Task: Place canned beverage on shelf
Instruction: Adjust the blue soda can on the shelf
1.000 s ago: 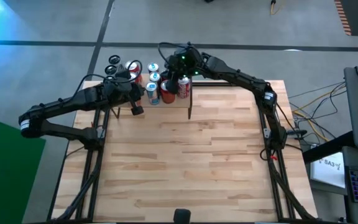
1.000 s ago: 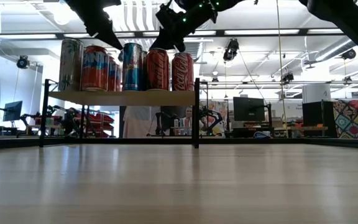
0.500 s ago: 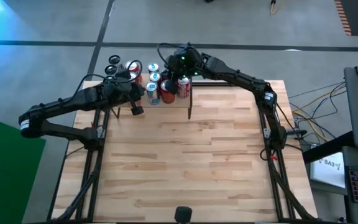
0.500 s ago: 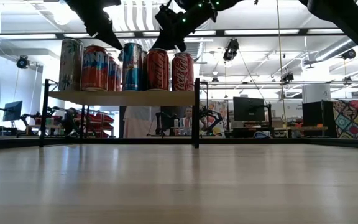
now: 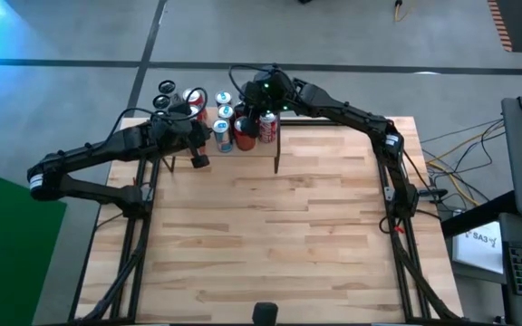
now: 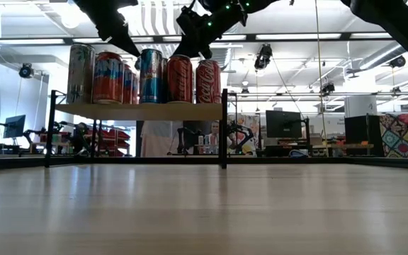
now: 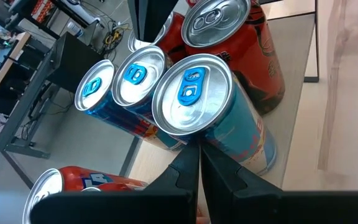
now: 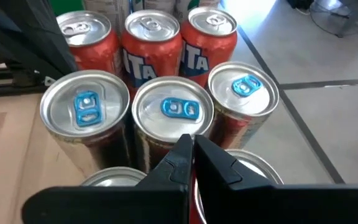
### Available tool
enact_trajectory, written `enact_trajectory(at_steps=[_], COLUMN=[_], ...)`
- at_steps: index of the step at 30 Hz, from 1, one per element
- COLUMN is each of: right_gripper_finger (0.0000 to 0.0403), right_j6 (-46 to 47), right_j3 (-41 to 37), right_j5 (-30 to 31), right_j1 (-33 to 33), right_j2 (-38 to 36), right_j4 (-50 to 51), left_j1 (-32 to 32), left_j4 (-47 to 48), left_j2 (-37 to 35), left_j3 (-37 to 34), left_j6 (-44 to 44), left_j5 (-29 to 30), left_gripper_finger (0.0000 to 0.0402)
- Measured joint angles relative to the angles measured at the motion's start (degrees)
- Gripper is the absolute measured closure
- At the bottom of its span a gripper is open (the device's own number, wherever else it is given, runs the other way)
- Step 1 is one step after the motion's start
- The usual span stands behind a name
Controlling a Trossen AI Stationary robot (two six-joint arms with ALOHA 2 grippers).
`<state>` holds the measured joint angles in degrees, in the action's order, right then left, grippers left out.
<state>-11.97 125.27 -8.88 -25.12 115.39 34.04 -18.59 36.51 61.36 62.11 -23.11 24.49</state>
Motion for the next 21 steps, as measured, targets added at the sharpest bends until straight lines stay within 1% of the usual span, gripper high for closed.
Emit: enact_trajectory(at_steps=[8,21], right_gripper_finger=[0.0394,0.0394], right_j6=[0.0,-0.7], right_j3=[-2.2,-2.6], right_j5=[-0.1,0.0], right_j1=[0.0,0.3], right_j2=[0.0,0.0], right_j4=[-3.4,-4.5], left_j1=[0.0,0.0], left_j4=[0.0,0.0], left_j2=[0.0,0.0], left_j3=[0.0,0.0], left_j6=[0.0,0.0], left_j5=[0.0,0.0], left_gripper_finger=[0.0402,0.0402])
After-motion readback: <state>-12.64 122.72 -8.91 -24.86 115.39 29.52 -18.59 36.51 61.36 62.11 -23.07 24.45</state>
